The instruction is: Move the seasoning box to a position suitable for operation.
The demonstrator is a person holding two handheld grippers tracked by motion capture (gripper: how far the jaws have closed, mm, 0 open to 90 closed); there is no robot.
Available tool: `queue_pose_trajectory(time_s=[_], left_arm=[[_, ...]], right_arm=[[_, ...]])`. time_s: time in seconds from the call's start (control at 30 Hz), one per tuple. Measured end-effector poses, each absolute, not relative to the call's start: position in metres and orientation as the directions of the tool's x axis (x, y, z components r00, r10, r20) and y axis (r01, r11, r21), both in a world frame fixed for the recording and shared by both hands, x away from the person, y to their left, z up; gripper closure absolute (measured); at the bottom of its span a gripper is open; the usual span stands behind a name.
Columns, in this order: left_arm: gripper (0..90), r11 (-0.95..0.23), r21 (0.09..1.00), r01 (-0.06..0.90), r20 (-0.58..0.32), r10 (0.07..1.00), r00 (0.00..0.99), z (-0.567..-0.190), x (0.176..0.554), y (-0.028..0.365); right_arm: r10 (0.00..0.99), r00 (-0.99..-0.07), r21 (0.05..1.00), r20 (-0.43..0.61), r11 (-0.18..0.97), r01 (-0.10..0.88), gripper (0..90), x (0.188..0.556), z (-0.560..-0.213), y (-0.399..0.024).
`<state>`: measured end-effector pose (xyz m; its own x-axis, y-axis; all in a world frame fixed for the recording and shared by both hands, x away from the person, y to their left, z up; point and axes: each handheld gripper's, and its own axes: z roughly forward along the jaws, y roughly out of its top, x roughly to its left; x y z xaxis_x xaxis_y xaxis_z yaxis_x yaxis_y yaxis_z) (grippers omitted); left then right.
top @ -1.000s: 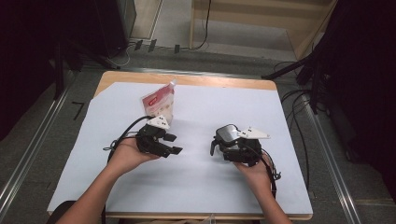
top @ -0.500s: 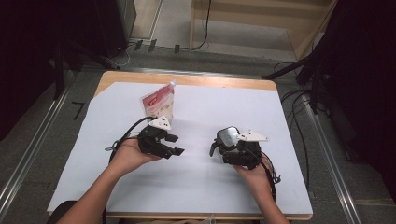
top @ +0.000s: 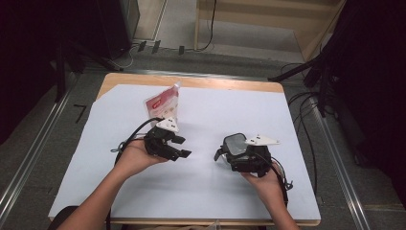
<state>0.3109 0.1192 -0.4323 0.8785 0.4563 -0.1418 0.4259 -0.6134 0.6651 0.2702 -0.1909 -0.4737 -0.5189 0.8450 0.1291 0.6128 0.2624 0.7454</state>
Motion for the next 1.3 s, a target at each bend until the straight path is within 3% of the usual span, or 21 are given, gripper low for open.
queue_pose_trajectory(time_s=[0.27, 0.37, 0.4, 0.47, 0.5, 0.53, 0.67, 0.7, 0.77, 0.9, 0.97, 1.17, 1.3], left_arm=[[51.1, -0.6, 0.679, 0.423, -0.149, 0.452, 0.88, -0.427, 0.319, 0.105], [64.4, -0.607, 0.671, 0.426, -0.156, 0.447, 0.881, -0.426, 0.326, 0.096], [66.5, -0.607, 0.671, 0.426, -0.156, 0.447, 0.881, -0.426, 0.326, 0.096], [78.8, -0.616, 0.666, 0.42, -0.154, 0.438, 0.886, -0.428, 0.329, 0.086], [82.9, -0.616, 0.666, 0.42, -0.154, 0.438, 0.886, -0.428, 0.329, 0.086], [87.4, -0.62, 0.668, 0.412, -0.145, 0.435, 0.889, -0.429, 0.329, 0.083], [90.0, -0.616, 0.67, 0.415, -0.158, 0.427, 0.89, -0.439, 0.335, 0.068], [90.0, -0.616, 0.67, 0.415, -0.158, 0.427, 0.89, -0.439, 0.335, 0.068], [90.0, -0.623, 0.655, 0.428, -0.175, 0.427, 0.887, -0.448, 0.338, 0.06], [90.0, -0.607, 0.652, 0.454, -0.19, 0.449, 0.873, -0.452, 0.338, 0.05], [90.0, -0.633, 0.653, 0.416, -0.148, 0.433, 0.889, -0.455, 0.335, 0.039], [90.0, -0.644, 0.642, 0.416, -0.147, 0.43, 0.891, -0.463, 0.334, 0.031], [90.0, -0.651, 0.64, 0.408, -0.147, 0.417, 0.897, -0.464, 0.333, 0.029]], right_arm=[[0.827, -0.542, 0.744, 0.149, 0.267, 0.613, 16.7, 0.255, -0.464, -0.218], [0.822, -0.549, 0.774, 0.151, 0.247, 0.583, 34.1, 0.248, -0.457, -0.236], [0.822, -0.549, 0.774, 0.151, 0.247, 0.583, 34.1, 0.248, -0.457, -0.236], [0.837, -0.526, 0.778, 0.151, 0.227, 0.585, 47.4, 0.249, -0.457, -0.246], [0.837, -0.526, 0.778, 0.151, 0.227, 0.585, 47.4, 0.249, -0.457, -0.246], [0.842, -0.513, 0.772, 0.168, 0.212, 0.6, 57.1, 0.253, -0.46, -0.25], [0.854, -0.489, 0.748, 0.176, 0.207, 0.631, 80.9, 0.263, -0.465, -0.256], [0.854, -0.489, 0.748, 0.176, 0.207, 0.631, 80.9, 0.263, -0.465, -0.256], [0.863, -0.465, 0.743, 0.197, 0.178, 0.645, 90.0, 0.271, -0.468, -0.258], [0.866, -0.464, 0.739, 0.186, 0.188, 0.647, 90.0, 0.279, -0.471, -0.251], [0.871, -0.465, 0.729, 0.162, 0.211, 0.651, 89.4, 0.285, -0.475, -0.242], [0.873, -0.471, 0.733, 0.127, 0.237, 0.637, 90.0, 0.289, -0.479, -0.23], [0.868, -0.47, 0.726, 0.162, 0.218, 0.652, 90.0, 0.294, -0.482, -0.228]])
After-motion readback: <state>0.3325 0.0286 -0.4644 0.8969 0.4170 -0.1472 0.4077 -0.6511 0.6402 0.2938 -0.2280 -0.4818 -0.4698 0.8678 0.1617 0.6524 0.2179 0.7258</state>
